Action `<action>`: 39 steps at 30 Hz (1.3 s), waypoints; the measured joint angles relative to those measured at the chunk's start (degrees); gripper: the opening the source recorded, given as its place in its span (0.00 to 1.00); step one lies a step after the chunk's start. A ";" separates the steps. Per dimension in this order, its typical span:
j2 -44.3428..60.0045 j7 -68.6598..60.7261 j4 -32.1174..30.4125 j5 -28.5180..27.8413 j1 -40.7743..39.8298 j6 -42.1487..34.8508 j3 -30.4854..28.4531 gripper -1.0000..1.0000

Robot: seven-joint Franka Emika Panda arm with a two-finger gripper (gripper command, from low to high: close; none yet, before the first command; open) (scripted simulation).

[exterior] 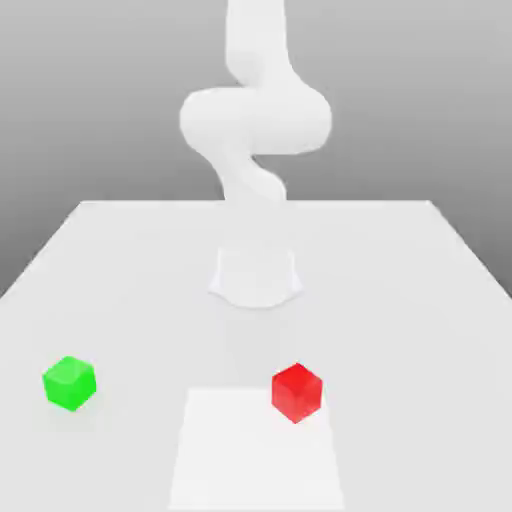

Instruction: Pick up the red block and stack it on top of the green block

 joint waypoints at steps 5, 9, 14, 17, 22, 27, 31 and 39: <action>9.11 -6.83 -8.38 -0.35 3.14 6.84 -0.98 0.50; 16.37 -12.36 -15.06 -0.56 5.62 12.24 -1.81 0.50; 26.38 -20.04 -23.96 -0.66 8.62 19.56 -2.57 0.50; 34.54 -25.14 -29.23 -0.48 10.26 25.47 -2.61 0.50; 47.47 -28.35 -29.73 1.35 10.46 35.91 -1.56 0.50; 52.90 -28.99 -29.03 2.18 9.57 40.55 -0.49 0.00; 53.51 -28.92 -28.94 2.11 9.43 41.02 -0.34 0.00; 39.61 -27.44 -30.92 -0.01 9.74 29.11 -1.28 0.00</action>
